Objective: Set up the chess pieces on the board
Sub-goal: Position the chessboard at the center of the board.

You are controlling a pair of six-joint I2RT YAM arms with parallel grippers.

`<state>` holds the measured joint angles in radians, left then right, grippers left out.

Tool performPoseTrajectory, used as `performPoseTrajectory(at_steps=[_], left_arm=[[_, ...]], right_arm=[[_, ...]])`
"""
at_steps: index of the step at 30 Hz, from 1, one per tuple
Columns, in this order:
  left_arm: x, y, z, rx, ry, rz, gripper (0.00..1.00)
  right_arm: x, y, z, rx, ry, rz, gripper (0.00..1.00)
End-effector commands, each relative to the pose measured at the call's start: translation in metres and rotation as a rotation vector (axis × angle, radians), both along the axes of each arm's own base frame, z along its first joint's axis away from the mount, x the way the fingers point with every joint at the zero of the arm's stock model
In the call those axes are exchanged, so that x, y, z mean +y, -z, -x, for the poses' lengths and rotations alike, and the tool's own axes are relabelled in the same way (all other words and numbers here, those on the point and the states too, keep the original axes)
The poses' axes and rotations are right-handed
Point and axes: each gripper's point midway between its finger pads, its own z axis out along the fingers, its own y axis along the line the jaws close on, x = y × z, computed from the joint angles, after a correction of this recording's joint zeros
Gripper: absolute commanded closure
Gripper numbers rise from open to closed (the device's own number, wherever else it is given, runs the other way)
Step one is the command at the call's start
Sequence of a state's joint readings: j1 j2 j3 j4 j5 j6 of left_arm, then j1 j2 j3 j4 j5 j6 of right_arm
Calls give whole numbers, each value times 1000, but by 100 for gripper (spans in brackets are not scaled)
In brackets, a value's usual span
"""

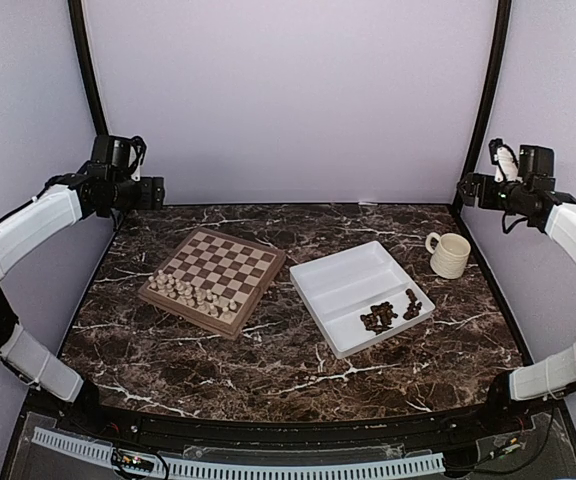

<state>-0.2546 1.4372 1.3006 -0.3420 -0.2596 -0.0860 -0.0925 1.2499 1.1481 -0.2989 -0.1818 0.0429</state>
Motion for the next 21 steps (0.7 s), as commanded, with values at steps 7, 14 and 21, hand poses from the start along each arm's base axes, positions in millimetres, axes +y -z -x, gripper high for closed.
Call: performPoseTrajectory(at_steps=[7,14,21], left_arm=[[48,-1,-53,54,-114,110,5],[68,33,-110,161,-210,163,2],[57,84,-155,275,-178,289,6]], right_arm=[[41,17,0,28,-252,-28,1],[67,43,20,62,-418,-56,1],[82,60,31,90,-509,-97,1]])
